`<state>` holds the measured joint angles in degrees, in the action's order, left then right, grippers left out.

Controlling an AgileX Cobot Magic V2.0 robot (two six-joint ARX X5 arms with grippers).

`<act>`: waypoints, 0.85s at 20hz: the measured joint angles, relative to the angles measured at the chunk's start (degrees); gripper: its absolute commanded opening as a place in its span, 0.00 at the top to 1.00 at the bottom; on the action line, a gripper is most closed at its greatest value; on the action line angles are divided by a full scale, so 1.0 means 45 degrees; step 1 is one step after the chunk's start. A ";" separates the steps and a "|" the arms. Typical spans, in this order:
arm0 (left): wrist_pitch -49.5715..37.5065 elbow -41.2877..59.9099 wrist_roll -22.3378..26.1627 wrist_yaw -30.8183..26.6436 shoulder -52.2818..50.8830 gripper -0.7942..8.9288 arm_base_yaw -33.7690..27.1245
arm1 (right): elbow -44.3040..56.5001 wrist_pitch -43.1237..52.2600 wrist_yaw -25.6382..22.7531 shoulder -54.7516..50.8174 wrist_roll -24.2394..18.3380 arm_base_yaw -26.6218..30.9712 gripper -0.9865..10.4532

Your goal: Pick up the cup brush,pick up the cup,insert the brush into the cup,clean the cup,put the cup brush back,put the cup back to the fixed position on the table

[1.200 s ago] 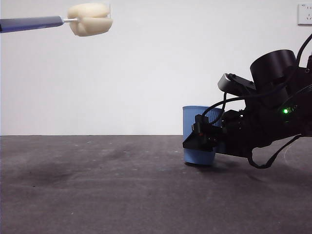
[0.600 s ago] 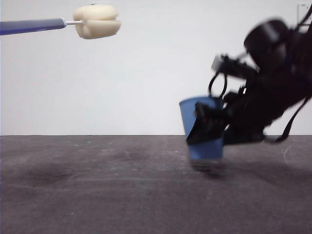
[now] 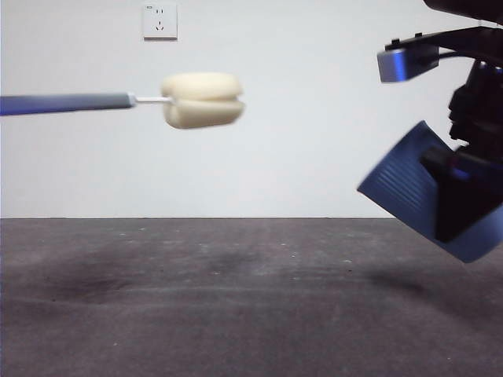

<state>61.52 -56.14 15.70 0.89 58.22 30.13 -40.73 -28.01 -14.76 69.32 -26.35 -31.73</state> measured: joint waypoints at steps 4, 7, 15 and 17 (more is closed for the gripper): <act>-0.0010 0.0000 0.0636 -0.0073 0.0661 0.93 0.1001 | -0.0243 0.0068 -0.1661 0.0000 -0.2079 -0.0631 0.93; -0.0083 0.0000 0.0845 -0.0228 0.1243 0.93 0.1583 | -0.0408 0.0039 -0.2210 0.0000 -0.3327 -0.1141 0.93; -0.0967 0.0000 0.0937 -0.0272 0.2006 0.93 0.2866 | -0.0758 0.0306 -0.4313 0.0554 -0.6509 -0.2433 0.93; -0.1103 0.0000 0.0928 -0.0277 0.2113 0.93 0.3123 | -0.0758 0.0704 -0.4503 0.0879 -0.7038 -0.2739 0.93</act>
<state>56.55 -56.14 19.88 -0.36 67.72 44.18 -44.14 -24.84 -35.03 73.28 -58.02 -44.05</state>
